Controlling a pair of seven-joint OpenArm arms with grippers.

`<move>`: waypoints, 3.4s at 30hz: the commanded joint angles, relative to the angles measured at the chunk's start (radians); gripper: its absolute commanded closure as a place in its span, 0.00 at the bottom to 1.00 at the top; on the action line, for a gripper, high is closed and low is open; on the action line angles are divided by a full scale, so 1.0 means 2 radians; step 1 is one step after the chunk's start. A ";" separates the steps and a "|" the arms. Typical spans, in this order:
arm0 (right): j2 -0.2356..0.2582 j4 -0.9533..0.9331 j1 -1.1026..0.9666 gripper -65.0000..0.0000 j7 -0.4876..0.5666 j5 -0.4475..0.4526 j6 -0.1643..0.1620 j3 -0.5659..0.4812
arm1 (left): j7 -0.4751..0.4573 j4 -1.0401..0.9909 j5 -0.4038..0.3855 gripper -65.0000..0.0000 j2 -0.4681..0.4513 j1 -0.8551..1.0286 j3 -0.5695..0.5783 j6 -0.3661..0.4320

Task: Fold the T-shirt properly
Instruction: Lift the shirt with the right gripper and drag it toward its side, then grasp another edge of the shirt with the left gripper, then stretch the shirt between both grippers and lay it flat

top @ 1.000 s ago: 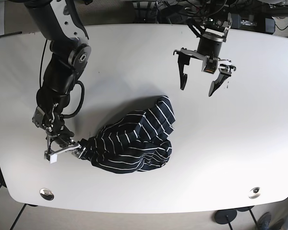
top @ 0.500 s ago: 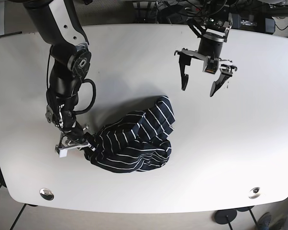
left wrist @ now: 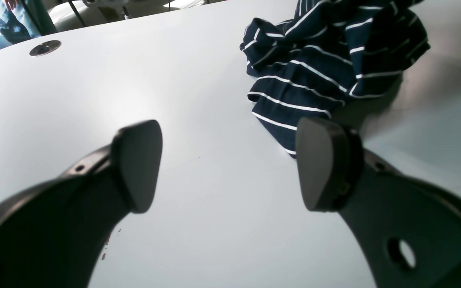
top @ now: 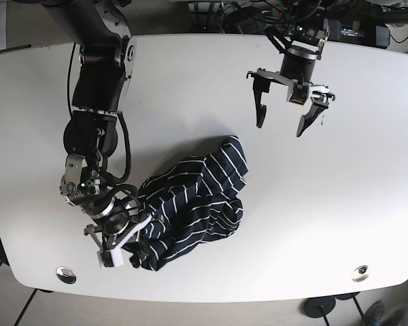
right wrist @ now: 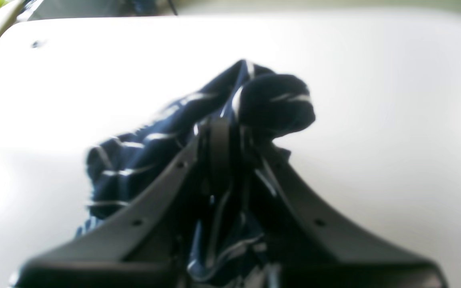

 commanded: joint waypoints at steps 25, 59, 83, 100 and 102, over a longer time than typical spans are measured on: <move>0.031 0.156 0.232 0.97 -0.060 0.007 0.003 -0.079 | 0.024 -0.113 0.002 0.24 -0.017 -0.150 0.094 0.002; 0.030 0.156 0.215 0.97 -0.060 0.003 0.002 -0.075 | 0.178 -0.323 -0.100 0.56 0.013 -0.340 0.097 -0.176; 0.064 -0.113 0.357 0.97 0.048 0.002 -0.028 -0.050 | 0.393 0.016 -0.098 0.97 -0.067 -0.421 -0.207 -0.214; 0.079 -0.316 0.424 0.97 0.135 0.007 -0.030 -0.049 | 0.452 -0.133 -0.101 0.97 -0.202 -0.705 -0.254 -0.236; 0.087 -0.315 0.424 0.97 0.135 0.007 -0.030 -0.045 | 0.452 -0.132 -0.101 0.97 -0.203 -0.693 -0.265 -0.239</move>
